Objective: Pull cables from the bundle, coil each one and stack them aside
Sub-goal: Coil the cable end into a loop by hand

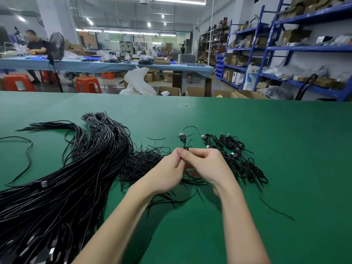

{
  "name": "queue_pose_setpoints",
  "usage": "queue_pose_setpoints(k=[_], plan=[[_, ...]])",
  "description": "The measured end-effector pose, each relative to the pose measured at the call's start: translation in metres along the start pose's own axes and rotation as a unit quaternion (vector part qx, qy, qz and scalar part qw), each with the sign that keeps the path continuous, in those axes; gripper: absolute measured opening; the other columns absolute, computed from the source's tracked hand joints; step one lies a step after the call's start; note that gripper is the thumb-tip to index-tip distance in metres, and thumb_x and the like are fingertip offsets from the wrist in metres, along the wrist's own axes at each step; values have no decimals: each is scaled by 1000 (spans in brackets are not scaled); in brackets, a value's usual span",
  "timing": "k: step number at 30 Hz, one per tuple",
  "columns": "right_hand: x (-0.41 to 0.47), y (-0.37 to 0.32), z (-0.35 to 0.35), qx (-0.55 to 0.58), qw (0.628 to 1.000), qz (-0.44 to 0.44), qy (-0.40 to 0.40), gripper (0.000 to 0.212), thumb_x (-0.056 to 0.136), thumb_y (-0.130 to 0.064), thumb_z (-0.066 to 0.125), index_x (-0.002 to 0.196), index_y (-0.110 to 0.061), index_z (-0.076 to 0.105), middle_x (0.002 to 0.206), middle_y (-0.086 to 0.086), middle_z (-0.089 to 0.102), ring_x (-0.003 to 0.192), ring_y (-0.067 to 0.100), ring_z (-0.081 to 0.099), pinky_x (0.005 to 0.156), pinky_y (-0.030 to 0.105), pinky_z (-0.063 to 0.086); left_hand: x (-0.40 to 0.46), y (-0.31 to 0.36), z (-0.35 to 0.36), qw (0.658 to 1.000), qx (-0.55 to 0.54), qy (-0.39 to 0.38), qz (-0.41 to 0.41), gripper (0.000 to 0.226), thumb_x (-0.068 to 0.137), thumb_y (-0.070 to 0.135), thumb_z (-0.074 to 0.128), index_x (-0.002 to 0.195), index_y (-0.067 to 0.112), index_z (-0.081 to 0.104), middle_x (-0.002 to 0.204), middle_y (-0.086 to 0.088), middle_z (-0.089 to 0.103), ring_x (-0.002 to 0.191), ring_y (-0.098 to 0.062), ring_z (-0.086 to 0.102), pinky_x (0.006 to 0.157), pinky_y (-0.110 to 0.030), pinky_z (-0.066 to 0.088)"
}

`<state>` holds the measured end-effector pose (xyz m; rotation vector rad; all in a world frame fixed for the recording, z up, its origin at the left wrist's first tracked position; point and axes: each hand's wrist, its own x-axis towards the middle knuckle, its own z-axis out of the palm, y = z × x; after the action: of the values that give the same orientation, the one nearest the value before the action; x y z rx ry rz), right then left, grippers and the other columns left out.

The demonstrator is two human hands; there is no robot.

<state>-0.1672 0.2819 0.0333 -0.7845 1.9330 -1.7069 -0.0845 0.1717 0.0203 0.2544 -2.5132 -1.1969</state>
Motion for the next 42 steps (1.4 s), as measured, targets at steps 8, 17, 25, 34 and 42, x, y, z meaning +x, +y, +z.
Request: queue_pose_setpoints(k=[8, 17, 25, 34, 42], plan=[[3, 3, 8, 68, 997, -41, 21, 11, 89, -24, 77, 81, -31, 78, 85, -14, 78, 78, -8, 69, 73, 15, 54, 2, 0, -6, 998, 41, 15, -45, 24, 108, 29, 32, 96, 14, 46, 79, 3, 56, 57, -2, 47, 55, -25, 39], [10, 9, 34, 166, 983, -17, 82, 16, 88, -18, 78, 103, -12, 79, 89, -7, 79, 88, 4, 75, 86, 27, 59, 5, -5, -8, 992, 112, 58, -25, 18, 107, 18, 32, 103, 6, 44, 90, -10, 63, 74, -16, 60, 55, -19, 42], [15, 20, 43, 107, 984, -44, 135, 6, 89, -20, 77, 95, -20, 80, 89, -8, 79, 91, 6, 74, 85, 24, 56, 4, -6, -11, 998, 37, 14, -49, 23, 109, 29, 33, 102, 13, 48, 89, 4, 62, 71, -8, 54, 66, -28, 47], [9, 15, 24, 290, 956, 24, -20, 19, 85, -24, 72, 79, -9, 81, 88, 16, 73, 50, 15, 56, 49, 27, 53, -3, 0, -25, 852, -485, -113, -161, 8, 107, 14, 41, 108, 9, 47, 76, -3, 47, 63, -13, 43, 56, -22, 42], [9, 19, 20, 315, 948, 24, -35, 19, 87, -23, 71, 78, -10, 81, 97, 17, 76, 54, 11, 58, 50, 24, 55, 4, -5, -24, 728, -629, -144, -231, 10, 91, 9, 53, 99, 14, 53, 75, -7, 52, 60, -13, 46, 58, -22, 51]])
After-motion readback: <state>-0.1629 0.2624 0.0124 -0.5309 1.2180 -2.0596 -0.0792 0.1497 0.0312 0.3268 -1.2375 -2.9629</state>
